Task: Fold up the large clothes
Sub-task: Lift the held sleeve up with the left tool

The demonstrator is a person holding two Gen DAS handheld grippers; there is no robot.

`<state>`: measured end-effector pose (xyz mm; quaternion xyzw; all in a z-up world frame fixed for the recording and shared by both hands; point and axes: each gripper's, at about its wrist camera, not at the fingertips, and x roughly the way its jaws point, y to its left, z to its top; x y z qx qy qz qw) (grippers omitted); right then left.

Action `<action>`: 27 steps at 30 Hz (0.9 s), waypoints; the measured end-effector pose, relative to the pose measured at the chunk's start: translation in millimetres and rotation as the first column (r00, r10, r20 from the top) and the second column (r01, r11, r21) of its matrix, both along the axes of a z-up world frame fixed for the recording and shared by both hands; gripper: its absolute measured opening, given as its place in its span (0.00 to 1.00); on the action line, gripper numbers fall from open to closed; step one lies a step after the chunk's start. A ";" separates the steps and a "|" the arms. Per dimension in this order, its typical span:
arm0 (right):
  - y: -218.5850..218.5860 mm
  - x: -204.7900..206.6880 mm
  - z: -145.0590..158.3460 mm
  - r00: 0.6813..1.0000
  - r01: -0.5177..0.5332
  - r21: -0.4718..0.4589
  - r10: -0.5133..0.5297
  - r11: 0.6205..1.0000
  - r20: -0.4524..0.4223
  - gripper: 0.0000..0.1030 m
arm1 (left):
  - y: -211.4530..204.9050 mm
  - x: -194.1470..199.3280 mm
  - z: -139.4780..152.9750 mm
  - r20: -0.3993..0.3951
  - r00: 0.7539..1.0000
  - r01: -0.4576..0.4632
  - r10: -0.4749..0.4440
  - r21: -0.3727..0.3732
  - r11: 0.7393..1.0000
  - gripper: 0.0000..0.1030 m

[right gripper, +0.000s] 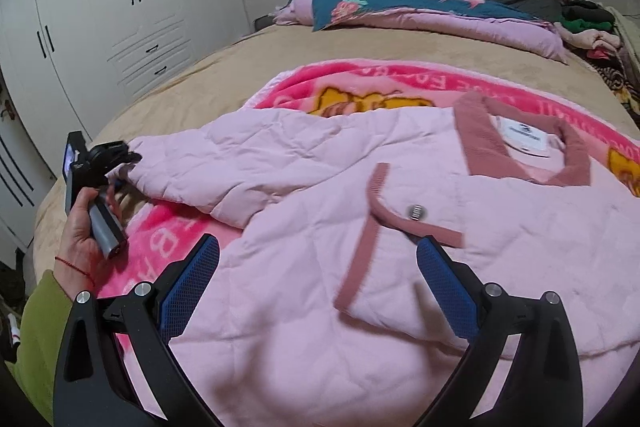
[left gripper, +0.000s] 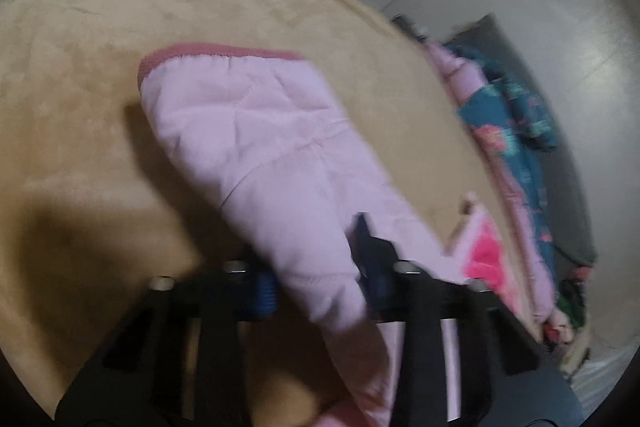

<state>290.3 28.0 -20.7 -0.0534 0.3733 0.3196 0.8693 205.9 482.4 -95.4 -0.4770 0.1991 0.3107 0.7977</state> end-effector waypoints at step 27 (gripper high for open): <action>-160.9 -40.9 54.4 0.971 0.216 0.127 -0.227 0.968 0.080 0.95 | -222.6 -12.1 192.8 0.034 0.907 0.374 -0.419 0.392 0.841 0.14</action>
